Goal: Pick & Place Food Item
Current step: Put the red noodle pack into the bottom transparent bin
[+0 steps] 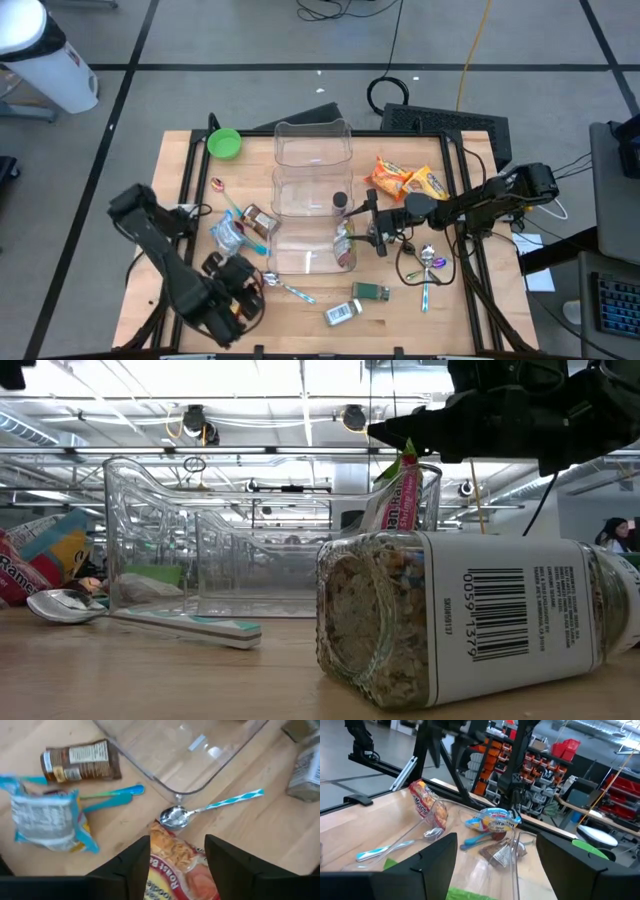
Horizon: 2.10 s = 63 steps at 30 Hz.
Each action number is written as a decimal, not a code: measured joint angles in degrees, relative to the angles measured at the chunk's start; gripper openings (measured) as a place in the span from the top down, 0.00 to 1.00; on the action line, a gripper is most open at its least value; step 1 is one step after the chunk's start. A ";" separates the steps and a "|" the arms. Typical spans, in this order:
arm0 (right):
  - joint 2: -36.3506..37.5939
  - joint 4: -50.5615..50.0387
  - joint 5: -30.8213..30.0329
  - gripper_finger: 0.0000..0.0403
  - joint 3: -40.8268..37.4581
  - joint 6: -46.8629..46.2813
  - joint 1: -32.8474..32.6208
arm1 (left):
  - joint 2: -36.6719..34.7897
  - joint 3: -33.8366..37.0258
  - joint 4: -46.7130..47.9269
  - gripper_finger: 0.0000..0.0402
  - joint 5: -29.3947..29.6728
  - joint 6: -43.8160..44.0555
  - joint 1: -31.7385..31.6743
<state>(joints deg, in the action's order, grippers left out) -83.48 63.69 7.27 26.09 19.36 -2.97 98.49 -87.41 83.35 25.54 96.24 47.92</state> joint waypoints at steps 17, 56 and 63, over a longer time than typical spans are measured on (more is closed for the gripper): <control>0.00 -0.10 0.02 0.35 0.00 -0.90 1.53 | 7.45 1.81 6.51 0.56 -6.09 0.26 -6.41; 0.81 -0.69 -1.06 0.35 0.00 -2.53 -1.68 | 3.49 -6.84 -17.29 0.56 -25.93 -3.01 -1.52; 6.48 -0.45 -4.23 0.35 0.00 2.05 -8.42 | 9.04 -6.83 -17.19 0.56 -33.27 -4.44 -1.29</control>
<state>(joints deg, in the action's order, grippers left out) -77.00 63.24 3.04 26.09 21.41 -11.39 107.54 -94.25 66.16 -7.74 91.80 46.63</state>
